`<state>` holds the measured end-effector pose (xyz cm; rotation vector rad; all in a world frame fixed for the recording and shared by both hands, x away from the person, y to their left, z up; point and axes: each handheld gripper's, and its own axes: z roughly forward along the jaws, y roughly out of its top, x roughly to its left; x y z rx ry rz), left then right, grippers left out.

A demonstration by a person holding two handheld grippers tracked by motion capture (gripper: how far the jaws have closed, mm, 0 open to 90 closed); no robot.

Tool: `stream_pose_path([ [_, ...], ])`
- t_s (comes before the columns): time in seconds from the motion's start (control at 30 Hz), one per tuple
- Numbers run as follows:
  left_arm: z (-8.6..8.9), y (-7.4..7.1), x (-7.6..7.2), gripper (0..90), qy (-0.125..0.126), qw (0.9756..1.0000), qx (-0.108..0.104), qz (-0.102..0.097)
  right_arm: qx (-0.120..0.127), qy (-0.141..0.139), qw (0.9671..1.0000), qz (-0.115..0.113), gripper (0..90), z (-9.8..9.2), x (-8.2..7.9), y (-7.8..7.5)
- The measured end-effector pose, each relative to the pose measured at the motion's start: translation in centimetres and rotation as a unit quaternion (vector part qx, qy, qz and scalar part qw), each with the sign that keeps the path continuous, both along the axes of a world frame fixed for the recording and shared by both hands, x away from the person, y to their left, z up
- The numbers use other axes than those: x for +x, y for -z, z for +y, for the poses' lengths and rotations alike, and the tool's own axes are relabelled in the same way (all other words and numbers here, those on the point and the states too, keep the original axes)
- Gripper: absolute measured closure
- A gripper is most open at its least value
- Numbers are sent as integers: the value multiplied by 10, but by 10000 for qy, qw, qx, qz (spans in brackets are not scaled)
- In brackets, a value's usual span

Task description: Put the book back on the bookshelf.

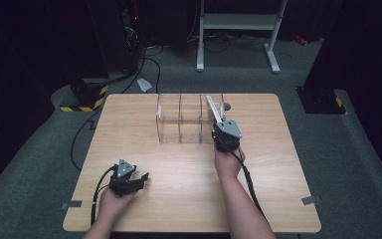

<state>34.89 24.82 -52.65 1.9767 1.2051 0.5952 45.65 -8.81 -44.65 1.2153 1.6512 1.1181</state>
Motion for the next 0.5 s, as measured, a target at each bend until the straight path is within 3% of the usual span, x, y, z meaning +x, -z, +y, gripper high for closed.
stream_pose_path([
  [0.5, 0, 0, -1, 401, -9, 10000, 6, -46, 140, 138, 9997, 112, 742, -3, -6, 10],
])
